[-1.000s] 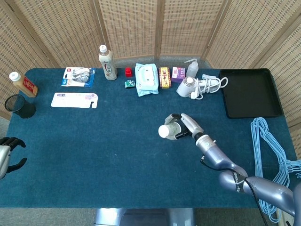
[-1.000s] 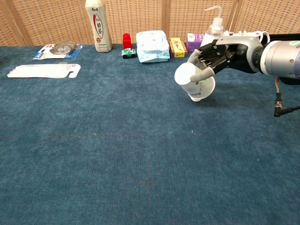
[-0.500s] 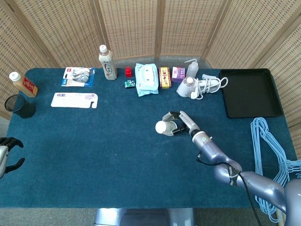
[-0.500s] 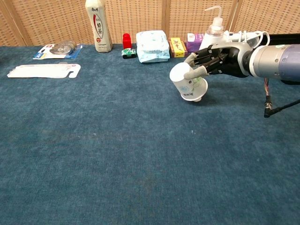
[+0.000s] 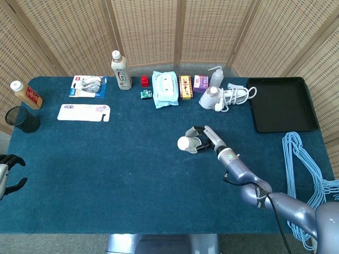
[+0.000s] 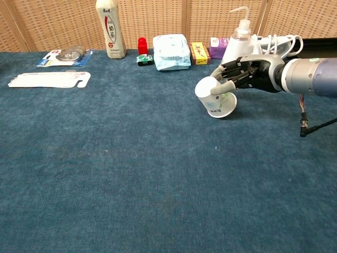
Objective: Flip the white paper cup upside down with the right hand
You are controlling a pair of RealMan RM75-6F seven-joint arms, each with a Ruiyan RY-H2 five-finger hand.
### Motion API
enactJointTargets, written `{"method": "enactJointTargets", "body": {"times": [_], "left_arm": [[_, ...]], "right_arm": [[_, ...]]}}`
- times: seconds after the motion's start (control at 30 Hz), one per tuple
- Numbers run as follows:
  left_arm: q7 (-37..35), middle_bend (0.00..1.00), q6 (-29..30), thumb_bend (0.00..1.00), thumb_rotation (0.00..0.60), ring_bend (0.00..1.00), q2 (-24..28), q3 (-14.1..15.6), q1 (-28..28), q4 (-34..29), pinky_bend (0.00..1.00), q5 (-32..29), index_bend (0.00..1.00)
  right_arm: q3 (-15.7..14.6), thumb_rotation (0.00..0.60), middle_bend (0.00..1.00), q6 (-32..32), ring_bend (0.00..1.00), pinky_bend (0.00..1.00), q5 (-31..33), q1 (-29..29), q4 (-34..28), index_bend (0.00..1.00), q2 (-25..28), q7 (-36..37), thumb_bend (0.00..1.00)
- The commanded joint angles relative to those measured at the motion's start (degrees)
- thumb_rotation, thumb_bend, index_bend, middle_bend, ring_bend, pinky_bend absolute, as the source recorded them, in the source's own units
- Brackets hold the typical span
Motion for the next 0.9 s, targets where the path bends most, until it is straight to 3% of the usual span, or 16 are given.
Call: {"method": "enactJointTargets", "body": {"times": [0.03, 0.4, 0.77, 0.9], "left_arm": [[0.03, 0.42, 0.07, 0.21, 0.516, 0.34, 0.09, -0.01, -0.05, -0.20, 0.32, 0.22, 0.45], [0.33, 0.41, 0.69, 0.22, 0.512, 0.34, 0.38, 0.01, -0.09, -1.08, 0.32, 1.34, 0.45], [-0.43, 0.40, 1.38, 0.22, 0.514, 0.33, -0.01, 0.03, -0.05, -0.80, 0.32, 2.42, 0.45], [-0.81, 0.40, 1.45, 0.22, 0.515, 0.33, -0.22, 0.09, 0.06, -0.32, 0.32, 2.41, 0.45]], "right_arm": [[-0.46, 0.598, 0.26, 0.58, 0.29, 0.13, -1.38, -0.32, 0.52, 0.27, 0.16, 0.17, 0.21], [-1.22, 0.594, 0.22, 3.06, 0.26, 0.10, -4.79, -1.43, 0.57, 0.17, 1.78, 2.05, 0.22], [-2.15, 0.597, 0.21, 8.36, 0.25, 0.10, -7.42, -3.06, -4.83, 0.16, 6.44, -0.64, 0.23], [-1.88, 0.599, 0.23, 12.70, 0.26, 0.11, -8.55, -4.58, -9.04, 0.21, 8.95, -1.84, 0.24]]}}
